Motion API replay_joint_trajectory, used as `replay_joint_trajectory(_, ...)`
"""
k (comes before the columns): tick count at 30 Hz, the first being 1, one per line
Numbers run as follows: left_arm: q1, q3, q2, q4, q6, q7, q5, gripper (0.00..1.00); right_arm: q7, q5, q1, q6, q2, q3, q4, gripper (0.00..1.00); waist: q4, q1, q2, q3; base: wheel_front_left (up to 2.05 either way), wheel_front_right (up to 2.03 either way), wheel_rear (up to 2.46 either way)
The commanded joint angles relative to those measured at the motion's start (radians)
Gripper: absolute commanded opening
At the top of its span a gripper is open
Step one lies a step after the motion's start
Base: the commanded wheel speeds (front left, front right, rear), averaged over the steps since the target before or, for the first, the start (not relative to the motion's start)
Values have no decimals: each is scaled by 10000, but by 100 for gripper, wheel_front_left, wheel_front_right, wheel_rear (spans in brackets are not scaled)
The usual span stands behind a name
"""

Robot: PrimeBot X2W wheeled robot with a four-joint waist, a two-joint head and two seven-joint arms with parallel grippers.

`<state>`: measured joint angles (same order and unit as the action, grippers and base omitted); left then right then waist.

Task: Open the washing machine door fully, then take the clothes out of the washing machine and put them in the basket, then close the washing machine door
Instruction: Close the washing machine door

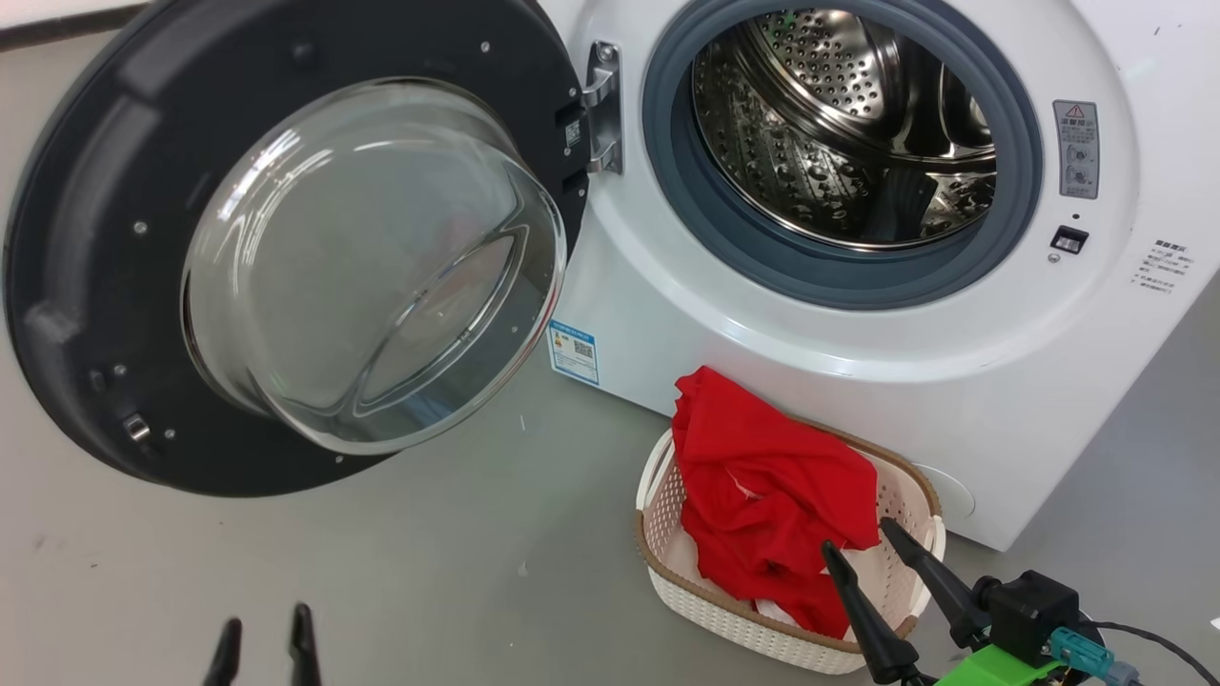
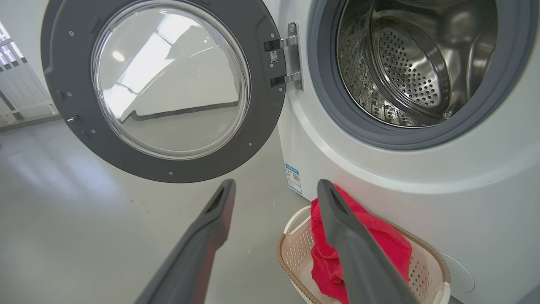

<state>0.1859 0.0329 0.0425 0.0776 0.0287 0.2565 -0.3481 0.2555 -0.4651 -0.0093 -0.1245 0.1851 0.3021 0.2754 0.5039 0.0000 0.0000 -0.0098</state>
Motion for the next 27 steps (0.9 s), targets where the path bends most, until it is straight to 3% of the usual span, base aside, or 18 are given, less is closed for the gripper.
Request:
replay_joint_trajectory(1, -364, 457, 77, -509, -104, 53, -62, 40, 63, -4, -361, -62, 99, 135, -240, 100, 28, 0, 0, 32, 0, 0, 0)
replay_joint_trajectory(3, -550, 687, 77, -901, -193, 53, -190, 0, 63, -2, -327, -62, 97, 91, -256, 100, 55, 0, 0, 60, 0, 0, 0)
replay_joint_trajectory(11, -1787, 2043, 243, -2307, -930, 53, 478, 0, 63, 39, -293, -62, 130, 81, -284, 100, 61, 0, 0, 331, 0, 0, 0)
replay_joint_trajectory(15, -3184, 3025, 871, -2341, -1287, 53, 358, 0, 63, 55, -407, -62, 214, 165, -305, 100, -8, 0, 0, 556, 0, 0, 0)
replay_joint_trajectory(20, -5271, 4161, 2220, -1310, -1541, 53, -750, 0, 63, 46, -573, -62, 359, 329, -307, 100, -188, 0, 0, 853, 0, 0, 0)
replay_joint_trajectory(21, -5968, 4257, 2857, -579, -1575, 53, -1183, 0, 63, 38, -625, -62, 400, 395, -295, 100, -266, 0, 0, 945, 0, 0, 0)
replay_joint_trajectory(27, -7750, 4062, 4714, 2400, -1590, -6, -2953, 0, 63, 16, -874, -62, 497, 691, -238, 100, -559, 0, 0, 1200, 0, 0, 0)
